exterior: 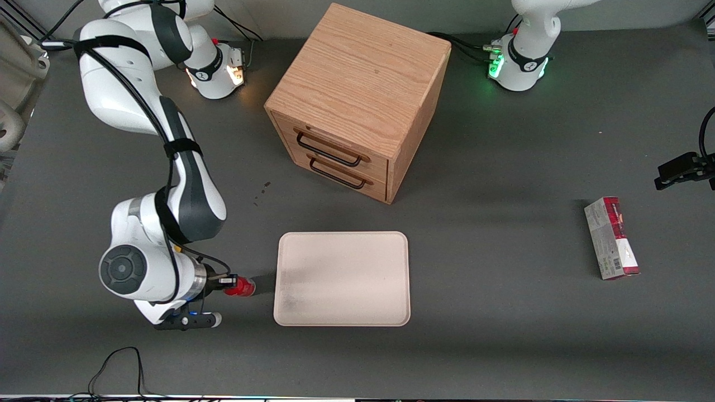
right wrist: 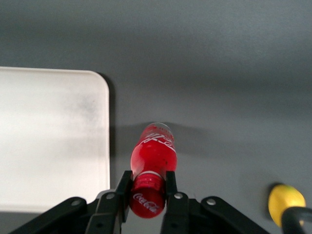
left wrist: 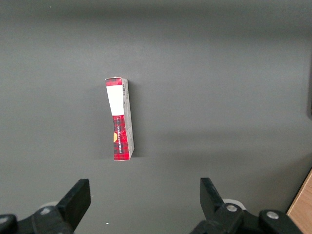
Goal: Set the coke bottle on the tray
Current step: 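Close the right gripper on the bottle cap and lift, then carry the held bottle up and over the white tray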
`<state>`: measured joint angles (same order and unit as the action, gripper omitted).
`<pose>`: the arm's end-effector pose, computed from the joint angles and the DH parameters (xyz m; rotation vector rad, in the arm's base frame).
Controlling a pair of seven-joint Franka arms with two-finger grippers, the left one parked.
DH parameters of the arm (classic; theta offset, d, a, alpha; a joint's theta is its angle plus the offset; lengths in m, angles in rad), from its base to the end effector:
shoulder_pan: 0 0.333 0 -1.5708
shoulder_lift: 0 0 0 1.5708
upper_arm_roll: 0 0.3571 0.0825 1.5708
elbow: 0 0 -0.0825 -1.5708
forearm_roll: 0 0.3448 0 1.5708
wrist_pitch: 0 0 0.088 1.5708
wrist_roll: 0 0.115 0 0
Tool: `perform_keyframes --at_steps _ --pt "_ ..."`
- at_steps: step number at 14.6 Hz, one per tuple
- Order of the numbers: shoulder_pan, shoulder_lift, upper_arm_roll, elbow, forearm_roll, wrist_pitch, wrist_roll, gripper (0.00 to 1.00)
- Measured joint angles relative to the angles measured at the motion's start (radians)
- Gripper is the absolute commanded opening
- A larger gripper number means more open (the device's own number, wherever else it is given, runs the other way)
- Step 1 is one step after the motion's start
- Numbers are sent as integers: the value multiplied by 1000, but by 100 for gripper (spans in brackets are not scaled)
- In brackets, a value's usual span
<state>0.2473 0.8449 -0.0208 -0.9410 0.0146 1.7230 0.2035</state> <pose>0.7358 0.1775 0.3951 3.1251 0.0419 -0.0954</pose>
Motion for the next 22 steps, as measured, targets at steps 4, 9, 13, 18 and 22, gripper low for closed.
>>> perform_keyframes --at_steps 4,9,13,18,22 --pt "-2 -137 -2 40 0 -187 -2 0" --pt "-3 -335 -1 50 0 -378 -26 0" --pt "9 -401 5 48 0 -420 -32 0" --pt "130 -386 10 34 0 -362 90 0" --pt "197 -358 10 23 0 -296 198 0"
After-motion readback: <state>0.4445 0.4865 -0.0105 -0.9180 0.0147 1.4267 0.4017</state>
